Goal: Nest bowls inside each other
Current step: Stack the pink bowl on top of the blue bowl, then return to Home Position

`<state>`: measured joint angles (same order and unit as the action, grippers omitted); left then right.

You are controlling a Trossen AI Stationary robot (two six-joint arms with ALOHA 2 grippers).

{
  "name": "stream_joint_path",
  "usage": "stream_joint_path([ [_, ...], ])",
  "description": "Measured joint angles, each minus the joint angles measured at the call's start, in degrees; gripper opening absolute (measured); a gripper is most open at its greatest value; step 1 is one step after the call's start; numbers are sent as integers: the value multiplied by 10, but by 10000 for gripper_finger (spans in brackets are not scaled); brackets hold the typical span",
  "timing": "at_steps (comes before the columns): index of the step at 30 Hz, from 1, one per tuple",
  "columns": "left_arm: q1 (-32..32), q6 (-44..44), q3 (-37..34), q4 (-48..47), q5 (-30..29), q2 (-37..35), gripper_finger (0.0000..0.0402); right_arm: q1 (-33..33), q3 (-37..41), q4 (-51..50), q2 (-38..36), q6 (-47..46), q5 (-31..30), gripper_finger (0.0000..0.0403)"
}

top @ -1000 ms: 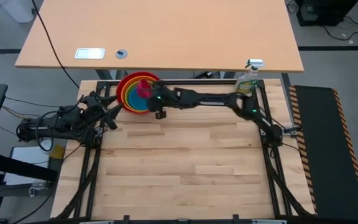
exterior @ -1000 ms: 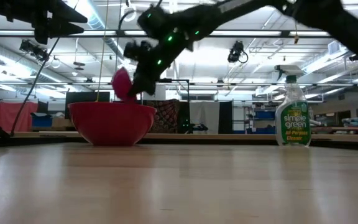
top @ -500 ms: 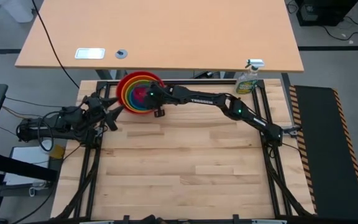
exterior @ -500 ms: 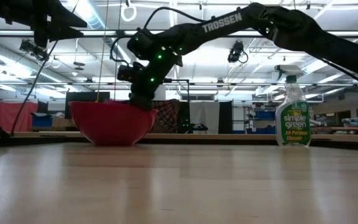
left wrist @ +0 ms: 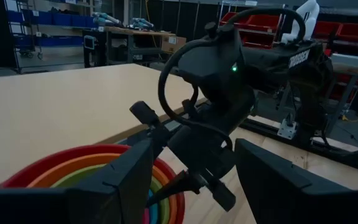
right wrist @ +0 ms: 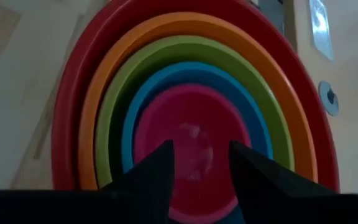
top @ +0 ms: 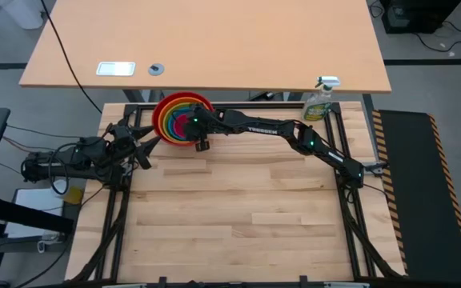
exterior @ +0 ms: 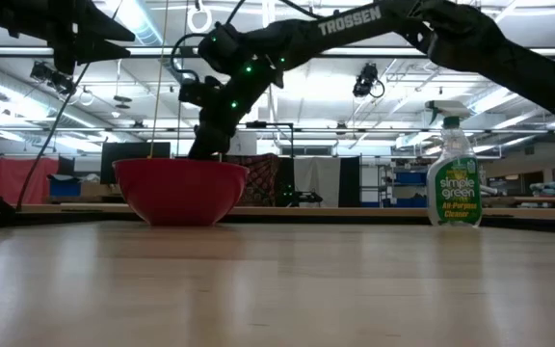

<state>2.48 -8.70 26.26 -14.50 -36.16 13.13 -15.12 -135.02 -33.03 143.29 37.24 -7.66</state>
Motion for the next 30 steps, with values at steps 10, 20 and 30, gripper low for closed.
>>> stream_joint_path([
  [10, 4, 7, 0, -8, 0, -2, 228, 0, 1, -91, -69, -101, 38, 149],
  [20, 4, 68, -51, 51, 13, -6, 213, -2, 306, 69, -222, -162, 28, 99],
  [30, -1, 141, -176, 323, 39, -6, 193, 7, 748, 455, -468, -249, 84, 96],
])
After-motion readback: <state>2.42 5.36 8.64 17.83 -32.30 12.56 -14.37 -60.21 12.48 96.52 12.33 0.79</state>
